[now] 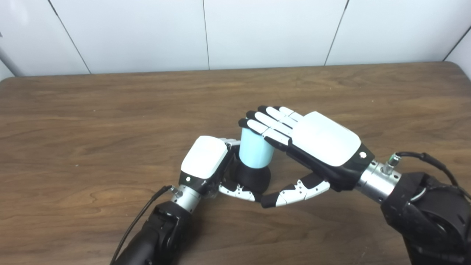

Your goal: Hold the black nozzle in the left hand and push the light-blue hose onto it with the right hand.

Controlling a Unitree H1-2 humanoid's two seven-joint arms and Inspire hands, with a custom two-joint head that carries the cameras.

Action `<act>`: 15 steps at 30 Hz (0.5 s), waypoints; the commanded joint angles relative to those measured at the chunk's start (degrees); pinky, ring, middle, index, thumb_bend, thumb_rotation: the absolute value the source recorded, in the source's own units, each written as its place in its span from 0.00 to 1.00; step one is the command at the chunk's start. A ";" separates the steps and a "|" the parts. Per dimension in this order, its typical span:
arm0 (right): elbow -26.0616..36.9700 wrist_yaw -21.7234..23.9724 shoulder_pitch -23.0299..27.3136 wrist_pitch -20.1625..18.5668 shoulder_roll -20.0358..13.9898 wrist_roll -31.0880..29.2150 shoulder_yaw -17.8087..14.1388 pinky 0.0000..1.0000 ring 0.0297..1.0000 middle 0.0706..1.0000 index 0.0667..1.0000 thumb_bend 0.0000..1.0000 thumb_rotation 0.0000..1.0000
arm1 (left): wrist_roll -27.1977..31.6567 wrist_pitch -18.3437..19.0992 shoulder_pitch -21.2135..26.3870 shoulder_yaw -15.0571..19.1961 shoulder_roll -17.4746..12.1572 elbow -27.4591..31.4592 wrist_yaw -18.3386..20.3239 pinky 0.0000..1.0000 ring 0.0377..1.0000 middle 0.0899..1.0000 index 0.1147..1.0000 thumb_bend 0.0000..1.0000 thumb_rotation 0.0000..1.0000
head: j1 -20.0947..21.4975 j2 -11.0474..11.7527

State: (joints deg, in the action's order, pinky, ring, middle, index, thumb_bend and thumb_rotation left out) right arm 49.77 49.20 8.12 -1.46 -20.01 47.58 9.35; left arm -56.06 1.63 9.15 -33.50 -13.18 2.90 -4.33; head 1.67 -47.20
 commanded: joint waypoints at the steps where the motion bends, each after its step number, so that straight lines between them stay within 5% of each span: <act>1: -0.92 0.47 -1.14 1.26 -1.19 0.69 0.70 0.96 1.00 0.96 0.95 0.58 1.00 | -0.48 3.55 -5.28 -3.35 -2.42 -5.40 12.41 0.39 0.51 0.48 0.38 0.47 0.00 | 0.08 -0.08; 15: -1.14 -2.60 -6.20 2.10 -1.86 1.81 2.98 0.95 1.00 0.96 0.94 0.58 1.00 | 0.21 3.85 -5.00 -2.94 -2.46 -5.38 13.07 0.40 0.52 0.48 0.37 0.47 0.00 | 0.19 -0.43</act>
State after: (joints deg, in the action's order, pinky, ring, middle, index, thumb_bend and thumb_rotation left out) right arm 49.31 43.47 3.94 -0.75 -19.97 48.72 11.35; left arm -56.04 1.63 9.21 -33.49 -13.19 2.93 -4.15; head 1.85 -47.55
